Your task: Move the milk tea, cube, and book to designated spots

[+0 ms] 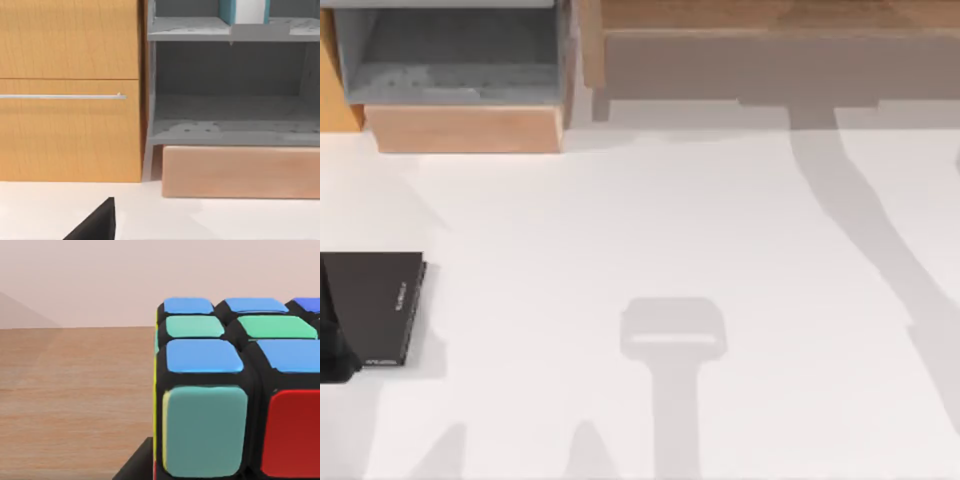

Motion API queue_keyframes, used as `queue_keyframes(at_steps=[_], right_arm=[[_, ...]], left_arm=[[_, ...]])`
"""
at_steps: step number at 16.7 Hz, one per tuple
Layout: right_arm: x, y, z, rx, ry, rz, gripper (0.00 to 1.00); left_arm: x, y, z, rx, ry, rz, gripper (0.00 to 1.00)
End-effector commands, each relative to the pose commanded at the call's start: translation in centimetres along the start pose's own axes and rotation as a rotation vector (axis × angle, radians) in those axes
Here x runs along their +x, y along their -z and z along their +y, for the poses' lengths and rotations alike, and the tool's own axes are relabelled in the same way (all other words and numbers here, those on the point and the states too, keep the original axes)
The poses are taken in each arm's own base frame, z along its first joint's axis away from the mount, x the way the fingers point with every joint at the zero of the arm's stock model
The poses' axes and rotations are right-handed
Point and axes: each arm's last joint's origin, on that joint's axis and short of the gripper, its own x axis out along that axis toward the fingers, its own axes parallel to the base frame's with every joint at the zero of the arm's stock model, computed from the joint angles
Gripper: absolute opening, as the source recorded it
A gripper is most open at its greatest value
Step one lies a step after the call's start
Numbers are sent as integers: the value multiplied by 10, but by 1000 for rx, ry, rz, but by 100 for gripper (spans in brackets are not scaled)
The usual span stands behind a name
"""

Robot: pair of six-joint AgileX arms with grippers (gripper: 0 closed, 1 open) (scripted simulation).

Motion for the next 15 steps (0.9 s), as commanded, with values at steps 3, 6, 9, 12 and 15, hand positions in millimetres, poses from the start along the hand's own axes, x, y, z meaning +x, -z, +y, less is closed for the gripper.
queue_keyframes(at_steps=[3, 6, 9, 12, 15], right_arm=[[19, -7, -2, 22, 22, -25, 0], [46, -8, 1, 21, 18, -21, 0], [70, -9, 4, 10, 3, -19, 0], [89, -1, 5, -5, -9, -3, 0], [94, 6, 6, -14, -13, 16, 0]], left_arm=[[0, 0, 0, 0, 0, 0, 100], [0, 0, 0, 0, 0, 0, 100], [0, 0, 0, 0, 0, 0, 100], [0, 0, 0, 0, 0, 0, 100], [0, 0, 0, 0, 0, 0, 100]])
